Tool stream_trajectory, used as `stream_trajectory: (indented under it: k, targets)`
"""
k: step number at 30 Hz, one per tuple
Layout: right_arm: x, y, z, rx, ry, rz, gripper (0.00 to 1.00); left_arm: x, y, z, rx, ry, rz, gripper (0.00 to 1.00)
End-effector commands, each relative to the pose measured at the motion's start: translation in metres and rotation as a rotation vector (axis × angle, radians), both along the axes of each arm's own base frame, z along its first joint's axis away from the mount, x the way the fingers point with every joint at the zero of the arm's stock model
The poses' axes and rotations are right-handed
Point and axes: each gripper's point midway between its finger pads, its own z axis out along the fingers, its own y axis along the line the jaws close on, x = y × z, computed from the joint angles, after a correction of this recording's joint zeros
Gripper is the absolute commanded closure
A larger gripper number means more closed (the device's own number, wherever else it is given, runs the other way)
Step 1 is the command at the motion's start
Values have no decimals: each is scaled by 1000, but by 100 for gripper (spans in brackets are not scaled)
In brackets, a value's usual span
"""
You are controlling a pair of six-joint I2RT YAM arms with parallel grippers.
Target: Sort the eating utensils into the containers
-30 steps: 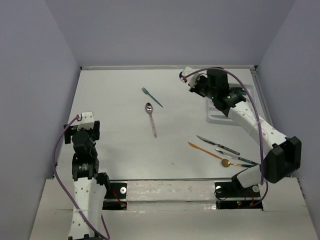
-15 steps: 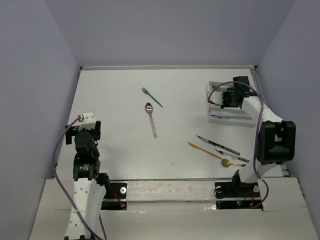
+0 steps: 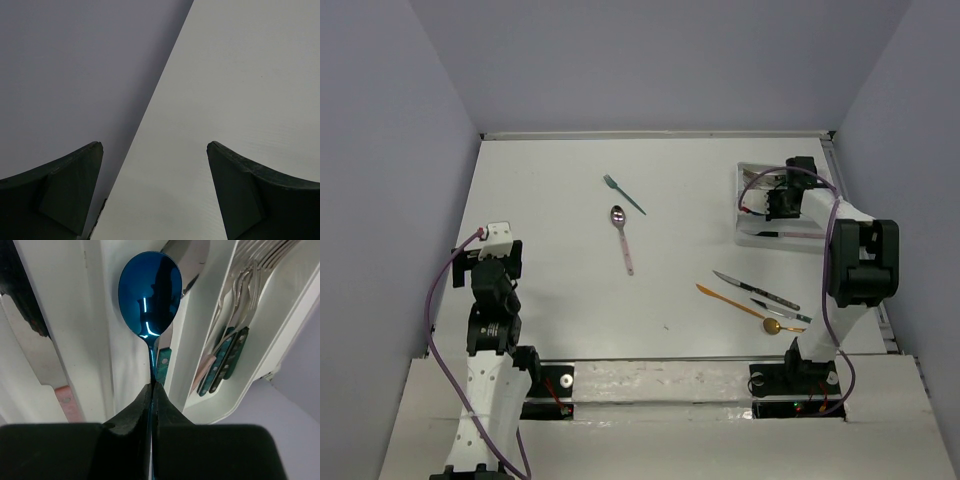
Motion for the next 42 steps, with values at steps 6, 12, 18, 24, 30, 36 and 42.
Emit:
stream_trajectory:
  k: [6,12,18,24,30,36,42]
  targets:
    - [41,3,43,28,-196,-12,48,3,4,7,1,-44,32,1]
    - [57,38,130,183,-445,18,34,3,4,8,2,-47,30,1]
    - [41,170,254,760,-597,-50,27,2,3,8,3,-49,27,1]
    - [-3,302,281,1518,-49,-456,32,1,5,7,10,-51,33,1]
    - [-36,381,169,1342,80,-666,28,0,7,5,17,-47,44,1]
    - [-54,416,93,1043,105,-725,28,0,7,5,19,-48,45,1]
    - [-64,427,43,895,182,-769,29,-1,8,5,20,-50,51,1]
